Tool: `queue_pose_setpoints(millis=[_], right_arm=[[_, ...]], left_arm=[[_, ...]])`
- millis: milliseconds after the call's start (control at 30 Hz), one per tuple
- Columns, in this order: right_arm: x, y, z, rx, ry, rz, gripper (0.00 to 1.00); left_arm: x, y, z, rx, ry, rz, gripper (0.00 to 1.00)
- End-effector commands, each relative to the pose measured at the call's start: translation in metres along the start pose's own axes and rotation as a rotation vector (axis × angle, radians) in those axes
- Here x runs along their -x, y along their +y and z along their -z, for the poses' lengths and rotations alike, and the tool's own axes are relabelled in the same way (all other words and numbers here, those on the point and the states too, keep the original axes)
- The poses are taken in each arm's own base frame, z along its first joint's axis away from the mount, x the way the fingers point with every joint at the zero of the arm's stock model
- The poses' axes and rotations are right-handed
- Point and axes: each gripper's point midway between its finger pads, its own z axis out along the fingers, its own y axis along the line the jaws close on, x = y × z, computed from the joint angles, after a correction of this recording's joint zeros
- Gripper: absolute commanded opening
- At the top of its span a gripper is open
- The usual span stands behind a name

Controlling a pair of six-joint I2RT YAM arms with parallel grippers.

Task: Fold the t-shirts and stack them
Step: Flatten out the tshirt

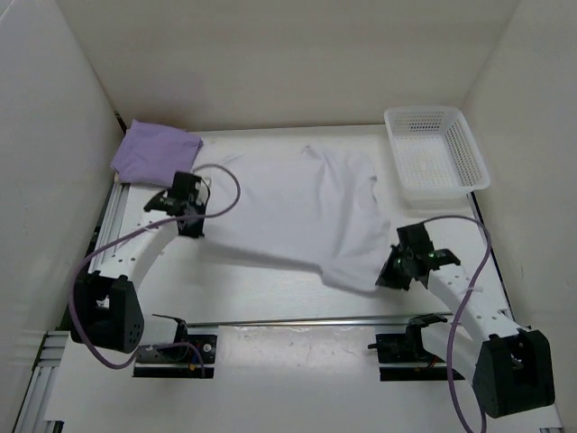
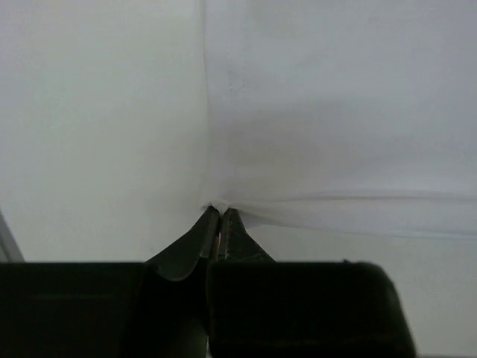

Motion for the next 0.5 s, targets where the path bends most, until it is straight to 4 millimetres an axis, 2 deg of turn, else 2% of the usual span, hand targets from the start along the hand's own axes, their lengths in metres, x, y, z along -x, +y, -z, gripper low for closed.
queue_pose_setpoints(millis=[0, 33, 100, 167, 200, 233, 267, 300, 333, 367, 400, 433, 467], right_arm=[[-0.050, -0.024, -0.003, -0.056, 0.114, -0.030, 0.00], [-0.056, -0.027, -0.005, -0.065, 0.130, -0.035, 0.00], [-0.070, -0.031, -0.007, -0.075, 0.169, -0.032, 0.00], [-0.066, -0.025, -0.006, -0.054, 0.160, -0.031, 0.00], [-0.053, -0.015, -0.006, -0.044, 0.136, -0.029, 0.00], [-0.042, -0.008, -0.005, -0.038, 0.114, -0.014, 0.00], [-0.030, 0.001, -0.004, -0.020, 0.097, 0.020, 0.00], [0.000, 0.026, -0.002, 0.006, 0.052, 0.047, 0.00], [0.019, 0.037, -0.001, 0.012, 0.035, 0.063, 0.00], [0.038, 0.051, -0.001, 0.030, 0.025, 0.107, 0.00], [0.084, 0.085, 0.000, 0.059, -0.001, 0.111, 0.00], [0.109, 0.104, 0.002, 0.086, -0.003, 0.122, 0.00], [0.130, 0.129, 0.006, 0.141, 0.007, 0.132, 0.00]], left_arm=[[-0.075, -0.009, -0.005, -0.033, 0.147, -0.037, 0.10], [-0.108, -0.010, -0.011, -0.033, 0.219, -0.050, 0.10], [-0.130, -0.010, -0.012, -0.032, 0.261, -0.058, 0.10], [-0.137, -0.009, -0.013, -0.023, 0.277, -0.062, 0.10], [-0.131, -0.010, -0.013, -0.032, 0.264, -0.058, 0.10], [-0.111, -0.008, -0.012, -0.027, 0.228, -0.042, 0.10], [-0.102, -0.008, -0.015, -0.035, 0.226, -0.033, 0.10], [-0.088, -0.010, -0.016, -0.044, 0.208, -0.029, 0.10], [-0.071, -0.010, -0.017, -0.044, 0.189, -0.025, 0.10], [-0.023, -0.009, -0.012, -0.044, 0.097, -0.010, 0.10], [-0.005, -0.009, -0.025, -0.032, 0.107, -0.013, 0.10], [0.022, -0.009, -0.027, -0.032, 0.075, -0.007, 0.10], [0.095, -0.003, -0.008, -0.022, -0.078, 0.019, 0.10]])
